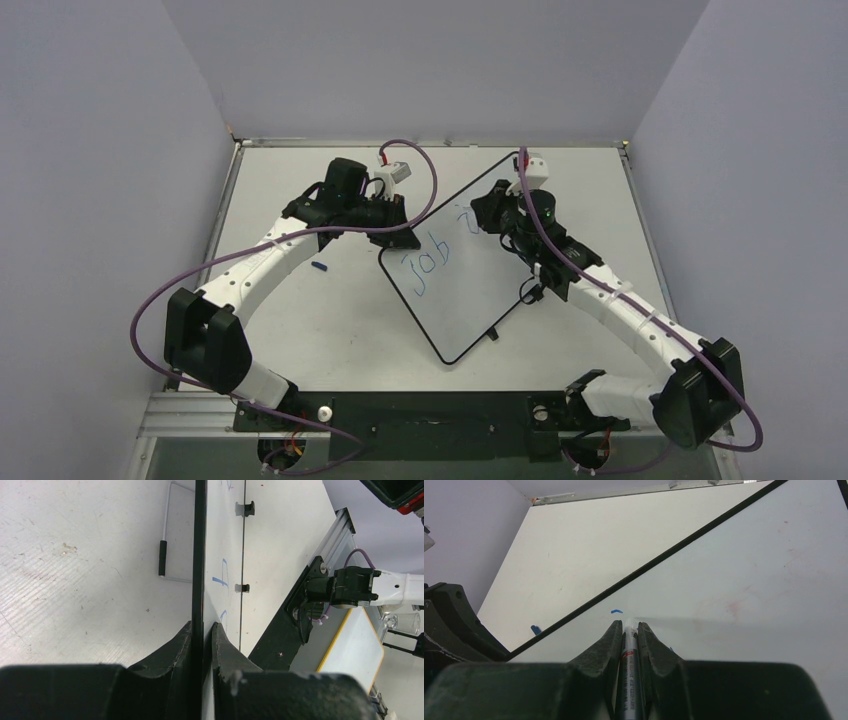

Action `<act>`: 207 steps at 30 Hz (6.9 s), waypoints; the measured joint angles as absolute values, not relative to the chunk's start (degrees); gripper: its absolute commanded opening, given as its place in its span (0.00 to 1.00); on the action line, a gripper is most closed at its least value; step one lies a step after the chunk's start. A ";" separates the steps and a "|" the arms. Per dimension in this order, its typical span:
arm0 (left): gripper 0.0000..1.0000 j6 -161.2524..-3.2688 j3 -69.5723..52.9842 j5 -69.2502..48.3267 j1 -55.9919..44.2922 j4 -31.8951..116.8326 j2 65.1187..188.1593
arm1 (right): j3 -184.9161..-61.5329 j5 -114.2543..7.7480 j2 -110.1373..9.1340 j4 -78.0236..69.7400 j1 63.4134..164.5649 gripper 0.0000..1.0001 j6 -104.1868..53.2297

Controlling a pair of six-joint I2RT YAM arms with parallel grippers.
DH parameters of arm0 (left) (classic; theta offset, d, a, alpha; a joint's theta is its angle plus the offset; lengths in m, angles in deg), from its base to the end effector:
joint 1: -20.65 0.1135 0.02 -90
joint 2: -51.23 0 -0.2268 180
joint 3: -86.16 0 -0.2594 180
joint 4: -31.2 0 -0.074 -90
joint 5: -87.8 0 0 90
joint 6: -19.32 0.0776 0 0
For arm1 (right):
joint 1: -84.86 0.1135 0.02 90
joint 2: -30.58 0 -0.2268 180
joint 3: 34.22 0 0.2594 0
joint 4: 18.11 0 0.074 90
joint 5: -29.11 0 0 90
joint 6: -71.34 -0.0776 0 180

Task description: Write a sentence on the whiteboard

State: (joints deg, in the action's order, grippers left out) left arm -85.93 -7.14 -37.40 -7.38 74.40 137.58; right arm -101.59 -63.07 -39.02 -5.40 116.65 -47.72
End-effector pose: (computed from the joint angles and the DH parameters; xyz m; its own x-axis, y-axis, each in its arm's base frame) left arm 0.3018 -0.2113 0.2480 -0.7783 0.1709 -0.6042 0.5725 0.5884 -0.5711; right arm 0.2961 0.1801 0.2769 -0.4321 0.3032 -0.8493 -0.3264 0.8253 0.4607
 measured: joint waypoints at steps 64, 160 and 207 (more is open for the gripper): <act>0.00 -86.49 -7.41 -36.51 -7.75 74.68 137.08 | -94.53 -64.95 -35.16 -2.41 114.03 0.00 -45.36; 0.00 -85.95 -8.56 -35.15 -8.69 74.44 135.02 | -79.97 -56.16 -11.42 -4.90 127.98 0.00 -46.30; 0.00 -87.83 -11.01 -34.38 -8.91 72.34 133.82 | -70.51 -67.94 -17.36 -15.02 142.03 0.00 -46.85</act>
State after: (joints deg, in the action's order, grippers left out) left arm -87.83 -11.01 -34.38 -8.91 72.34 133.82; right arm -70.51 -67.94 -17.36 -15.02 142.03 -46.85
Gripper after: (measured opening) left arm 0.108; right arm 0.100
